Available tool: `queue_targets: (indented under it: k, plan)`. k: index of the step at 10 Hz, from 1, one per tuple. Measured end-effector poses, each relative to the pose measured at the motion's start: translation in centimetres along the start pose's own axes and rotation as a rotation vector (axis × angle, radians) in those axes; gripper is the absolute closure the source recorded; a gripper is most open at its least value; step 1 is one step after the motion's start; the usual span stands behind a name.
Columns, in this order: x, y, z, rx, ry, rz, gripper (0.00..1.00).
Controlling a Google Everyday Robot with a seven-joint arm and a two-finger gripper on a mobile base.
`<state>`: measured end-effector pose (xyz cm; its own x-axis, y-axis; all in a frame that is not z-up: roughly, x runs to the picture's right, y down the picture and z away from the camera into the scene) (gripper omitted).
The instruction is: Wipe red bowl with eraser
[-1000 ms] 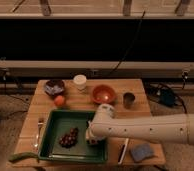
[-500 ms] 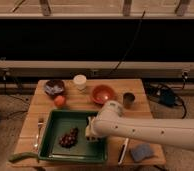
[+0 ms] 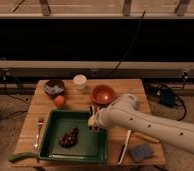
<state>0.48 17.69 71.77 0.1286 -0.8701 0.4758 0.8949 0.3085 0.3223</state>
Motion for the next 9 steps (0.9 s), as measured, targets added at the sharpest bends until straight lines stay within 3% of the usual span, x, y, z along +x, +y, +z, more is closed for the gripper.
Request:
queue_targets:
  k: [7, 9]
  plan:
    - [0.4, 0.1, 0.0, 0.006, 0.003, 0.007, 1.00]
    - [1.6, 0.8, -0.5, -0.008, 0.037, 0.024, 1.00]
